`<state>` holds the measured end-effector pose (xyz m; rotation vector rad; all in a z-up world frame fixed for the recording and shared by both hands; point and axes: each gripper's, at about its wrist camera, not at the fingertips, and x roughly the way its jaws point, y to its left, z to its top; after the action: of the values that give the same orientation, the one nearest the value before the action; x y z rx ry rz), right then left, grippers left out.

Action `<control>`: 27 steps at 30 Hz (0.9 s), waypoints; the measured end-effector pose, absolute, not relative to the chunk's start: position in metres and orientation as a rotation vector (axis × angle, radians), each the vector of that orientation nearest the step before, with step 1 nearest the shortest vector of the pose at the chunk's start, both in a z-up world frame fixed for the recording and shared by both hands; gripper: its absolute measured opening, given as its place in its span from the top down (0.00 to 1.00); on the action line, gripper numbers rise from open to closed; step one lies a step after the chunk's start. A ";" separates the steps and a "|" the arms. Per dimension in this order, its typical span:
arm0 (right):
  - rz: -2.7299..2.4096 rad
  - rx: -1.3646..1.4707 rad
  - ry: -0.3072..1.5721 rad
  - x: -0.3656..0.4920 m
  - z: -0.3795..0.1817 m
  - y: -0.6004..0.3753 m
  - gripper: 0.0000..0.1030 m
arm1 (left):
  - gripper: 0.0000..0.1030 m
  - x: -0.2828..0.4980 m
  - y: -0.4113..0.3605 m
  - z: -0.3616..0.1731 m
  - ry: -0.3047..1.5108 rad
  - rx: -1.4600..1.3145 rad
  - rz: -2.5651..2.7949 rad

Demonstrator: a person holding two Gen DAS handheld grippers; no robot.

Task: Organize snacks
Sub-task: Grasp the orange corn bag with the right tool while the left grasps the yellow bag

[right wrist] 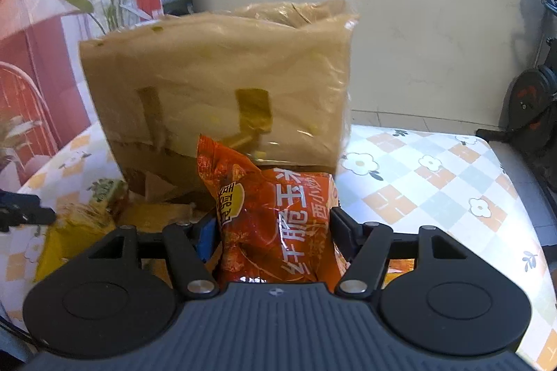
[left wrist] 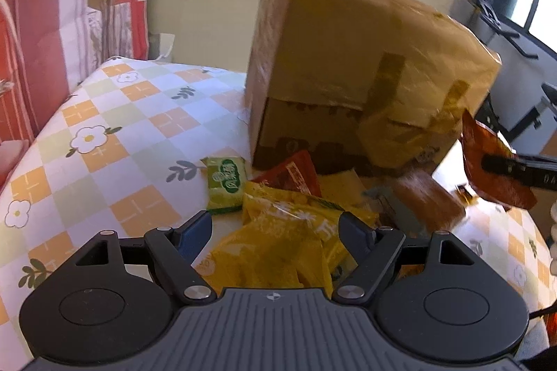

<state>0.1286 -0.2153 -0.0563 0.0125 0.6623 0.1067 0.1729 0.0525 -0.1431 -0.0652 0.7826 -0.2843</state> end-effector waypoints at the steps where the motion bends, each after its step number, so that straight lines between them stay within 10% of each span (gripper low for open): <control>1: 0.119 0.021 0.659 0.126 -0.053 -0.214 0.36 | 0.21 0.174 0.051 -0.144 0.786 -0.057 -0.291; 20: 0.213 0.051 0.683 0.120 -0.064 -0.192 0.36 | 0.17 0.202 0.040 -0.184 0.886 0.001 -0.404; 27: 0.222 0.053 0.671 0.119 -0.062 -0.191 0.36 | 0.34 0.192 0.049 -0.175 0.851 -0.054 -0.395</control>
<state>0.1193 -0.1915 -0.0615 0.0530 0.6706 0.2218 0.1915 0.0495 -0.1751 -0.0539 0.8515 -0.3952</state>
